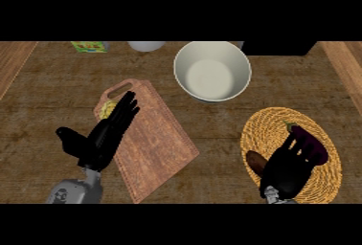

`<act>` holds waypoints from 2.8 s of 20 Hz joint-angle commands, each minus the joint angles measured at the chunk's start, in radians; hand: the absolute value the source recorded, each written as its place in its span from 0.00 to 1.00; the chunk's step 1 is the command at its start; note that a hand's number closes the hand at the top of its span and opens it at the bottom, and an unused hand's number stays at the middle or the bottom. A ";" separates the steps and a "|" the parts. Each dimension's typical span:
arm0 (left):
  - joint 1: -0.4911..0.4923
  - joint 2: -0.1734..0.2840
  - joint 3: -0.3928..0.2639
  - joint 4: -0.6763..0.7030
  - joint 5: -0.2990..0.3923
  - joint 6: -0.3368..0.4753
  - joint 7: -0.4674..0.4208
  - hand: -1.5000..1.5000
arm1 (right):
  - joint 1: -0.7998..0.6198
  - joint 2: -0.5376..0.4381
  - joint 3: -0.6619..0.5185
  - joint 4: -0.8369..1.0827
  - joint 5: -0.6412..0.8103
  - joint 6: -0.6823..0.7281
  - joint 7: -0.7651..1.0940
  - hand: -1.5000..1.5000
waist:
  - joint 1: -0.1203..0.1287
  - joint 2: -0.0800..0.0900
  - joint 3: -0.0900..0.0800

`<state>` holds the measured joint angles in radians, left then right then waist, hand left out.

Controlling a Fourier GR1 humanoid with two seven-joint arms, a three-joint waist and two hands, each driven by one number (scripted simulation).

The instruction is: Pick the sweet potato from the placemat and place it in the bowl

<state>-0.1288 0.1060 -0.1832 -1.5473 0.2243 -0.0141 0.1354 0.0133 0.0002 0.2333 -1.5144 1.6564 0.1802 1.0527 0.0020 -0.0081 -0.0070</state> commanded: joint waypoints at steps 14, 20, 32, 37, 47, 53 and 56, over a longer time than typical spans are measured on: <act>-0.018 -0.045 0.009 -0.031 -0.030 -0.004 0.064 0.50 | -0.079 -0.077 -0.064 0.173 0.000 -0.084 -0.111 1.00 | -0.002 0.009 0.007; -0.001 -0.035 0.025 -0.043 -0.020 -0.032 0.051 0.50 | -0.082 -0.070 -0.032 0.239 0.054 -0.133 -0.084 1.00 | 0.000 0.009 0.007; -0.028 -0.045 0.004 -0.018 -0.023 -0.056 0.048 0.50 | -0.264 -0.003 0.430 0.075 -0.362 0.100 -0.436 1.00 | 0.077 0.013 0.009; -0.017 -0.031 0.037 -0.011 -0.023 -0.047 0.044 0.50 | -0.389 -0.001 0.576 -0.071 -0.530 0.089 -0.239 1.00 | 0.028 0.008 0.007; -0.021 -0.032 0.052 -0.026 -0.022 -0.046 0.057 0.50 | -0.745 -0.001 0.560 -0.345 -0.648 0.190 0.103 1.00 | 0.012 0.003 0.006; -0.027 -0.021 0.080 0.041 -0.018 -0.079 0.012 0.50 | -0.874 -0.001 0.468 -0.260 -0.698 0.146 0.121 1.00 | 0.008 0.007 0.006; 0.023 -0.037 0.047 0.010 -0.048 -0.070 -0.011 0.50 | -0.915 -0.001 0.394 -0.224 -0.700 0.129 0.073 1.00 | 0.007 0.007 0.006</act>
<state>-0.1131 0.0765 -0.1305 -1.5460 0.1931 -0.0865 0.1423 -0.8330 -0.0100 0.6837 -1.7707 0.9736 0.3018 1.0383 0.0122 -0.0023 -0.0010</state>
